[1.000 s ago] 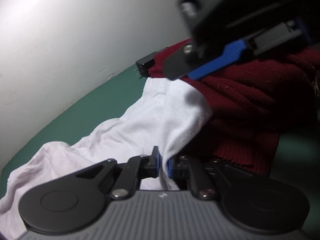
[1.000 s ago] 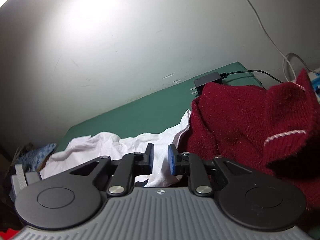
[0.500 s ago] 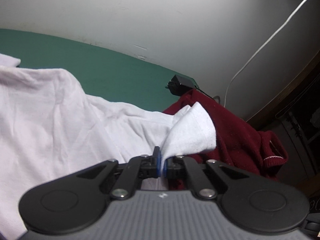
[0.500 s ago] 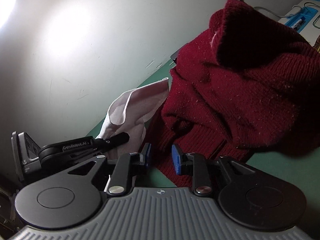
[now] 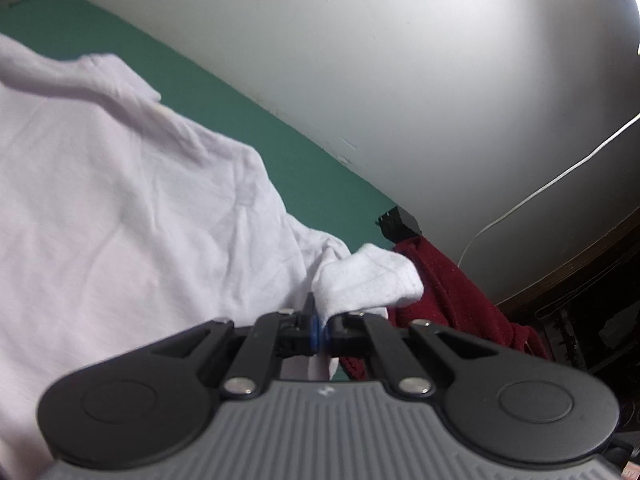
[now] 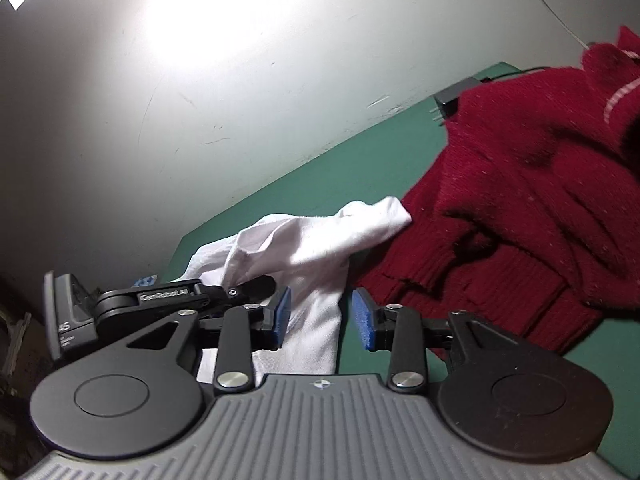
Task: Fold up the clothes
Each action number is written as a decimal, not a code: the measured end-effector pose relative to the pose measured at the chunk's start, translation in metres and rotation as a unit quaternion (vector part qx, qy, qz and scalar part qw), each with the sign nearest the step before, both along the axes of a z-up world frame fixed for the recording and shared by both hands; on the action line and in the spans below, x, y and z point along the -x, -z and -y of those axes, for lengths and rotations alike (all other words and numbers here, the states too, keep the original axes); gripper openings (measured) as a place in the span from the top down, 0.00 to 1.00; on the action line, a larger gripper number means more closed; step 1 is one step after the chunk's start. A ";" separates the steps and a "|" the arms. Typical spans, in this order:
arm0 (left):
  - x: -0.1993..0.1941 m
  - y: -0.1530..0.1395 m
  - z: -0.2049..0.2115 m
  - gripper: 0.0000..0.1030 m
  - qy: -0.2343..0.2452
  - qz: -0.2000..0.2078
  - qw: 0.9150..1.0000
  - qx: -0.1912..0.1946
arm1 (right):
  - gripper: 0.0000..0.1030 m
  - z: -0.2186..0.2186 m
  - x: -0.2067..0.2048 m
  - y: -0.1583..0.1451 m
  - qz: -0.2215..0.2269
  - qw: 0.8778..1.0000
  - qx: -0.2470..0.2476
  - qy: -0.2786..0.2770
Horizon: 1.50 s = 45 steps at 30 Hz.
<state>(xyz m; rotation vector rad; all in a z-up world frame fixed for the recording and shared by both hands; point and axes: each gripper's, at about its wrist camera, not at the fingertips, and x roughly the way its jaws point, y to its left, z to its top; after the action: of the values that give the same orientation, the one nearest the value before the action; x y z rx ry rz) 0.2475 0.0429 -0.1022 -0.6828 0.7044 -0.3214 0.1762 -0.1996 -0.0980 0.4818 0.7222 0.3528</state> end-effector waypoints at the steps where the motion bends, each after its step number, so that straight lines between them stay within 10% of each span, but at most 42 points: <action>1: 0.004 -0.002 -0.002 1.00 0.004 0.002 1.000 -0.013 | 0.60 -0.004 -0.005 0.000 -0.003 1.000 0.001 0.000; 8: 0.020 0.007 0.012 0.96 0.095 -0.026 0.990 -0.102 | 0.59 -0.012 -0.055 0.017 -0.063 0.996 0.010 0.056; 14: 0.047 -0.029 0.005 0.16 0.085 0.044 0.970 -0.223 | 0.54 -0.020 -0.076 0.035 -0.055 0.994 0.069 0.065; 17: 0.024 -0.032 0.017 0.04 0.049 0.064 0.946 -0.313 | 0.56 -0.027 -0.082 0.041 -0.038 0.994 0.087 0.060; 19: -0.007 -0.017 0.018 0.07 0.067 0.047 0.939 -0.334 | 0.96 -0.031 -0.082 0.038 -0.024 0.993 0.101 0.048; 25: -0.034 0.023 0.002 0.43 0.101 -0.010 0.960 -0.259 | 0.95 -0.040 -0.084 0.012 0.037 0.995 0.090 0.006; 28: -0.030 0.028 -0.008 1.00 0.097 -0.019 0.974 -0.204 | 0.95 -0.043 -0.086 -0.004 0.070 0.995 0.075 -0.016; 34: 0.010 -0.008 -0.032 1.00 0.020 0.025 0.987 -0.156 | 0.95 -0.072 -0.103 -0.029 0.134 0.987 0.053 -0.078; 38: 0.051 -0.031 -0.043 1.00 -0.048 0.058 0.981 -0.180 | 0.95 -0.112 -0.123 -0.030 0.142 0.979 0.033 -0.142; 45: 0.051 -0.005 -0.045 1.00 -0.075 -0.013 0.973 -0.218 | 0.95 -0.198 -0.158 -0.001 0.088 0.966 0.065 -0.235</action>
<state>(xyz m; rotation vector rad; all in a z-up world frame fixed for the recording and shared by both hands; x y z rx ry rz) 0.1970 0.0880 -0.0976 -0.3185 0.7149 -0.0130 0.3339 -0.0015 -0.0969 0.1457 0.6766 0.7788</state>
